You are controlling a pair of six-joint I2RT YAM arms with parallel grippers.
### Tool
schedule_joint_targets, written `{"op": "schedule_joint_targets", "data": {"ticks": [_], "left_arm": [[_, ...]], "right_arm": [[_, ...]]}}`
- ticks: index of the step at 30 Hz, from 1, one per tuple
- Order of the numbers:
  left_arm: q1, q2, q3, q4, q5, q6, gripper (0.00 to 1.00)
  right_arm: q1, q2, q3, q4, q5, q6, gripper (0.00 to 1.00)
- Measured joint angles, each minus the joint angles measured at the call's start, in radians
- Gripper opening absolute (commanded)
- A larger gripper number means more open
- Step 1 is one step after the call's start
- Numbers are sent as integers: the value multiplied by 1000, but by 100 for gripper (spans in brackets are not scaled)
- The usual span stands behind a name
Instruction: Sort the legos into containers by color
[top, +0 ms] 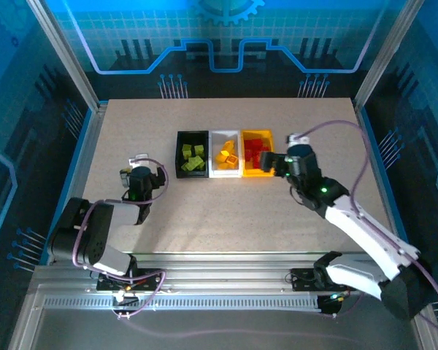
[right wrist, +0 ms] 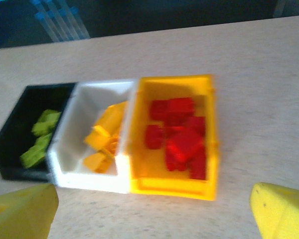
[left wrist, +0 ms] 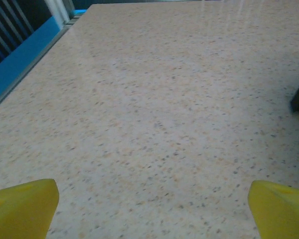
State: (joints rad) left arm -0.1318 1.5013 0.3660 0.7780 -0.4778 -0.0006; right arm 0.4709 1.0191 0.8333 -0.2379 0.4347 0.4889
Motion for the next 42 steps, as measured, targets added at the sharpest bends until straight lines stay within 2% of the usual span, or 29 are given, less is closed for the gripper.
{"op": "schedule_joint_targets", "data": {"ticks": [4,7,10,14,18,23,42], "left_arm": [[48,43,-24,145,114,4,99],[64,52,-30,156,136,3,99],[65,52,-26,156,140,0,99],[66,52,-26,156,145,0,99],[68,52,-26,156,148,0,99],[69,52,-25,156,158,0,99],[69,52,-21,156,162,0,99]], "right_arm": [[-158,-164,-175,111,25,-69,100],[-209,-222,-336,242,17,-169,100],[-280,-188,-454,381,-28,-261,100],[-391,-32,-490,546,-108,-326,100],[-402,196,-484,742,-165,-376,100],[-401,467,-460,901,-201,-409,100],[-399,489,-434,972,-234,-442,100]]}}
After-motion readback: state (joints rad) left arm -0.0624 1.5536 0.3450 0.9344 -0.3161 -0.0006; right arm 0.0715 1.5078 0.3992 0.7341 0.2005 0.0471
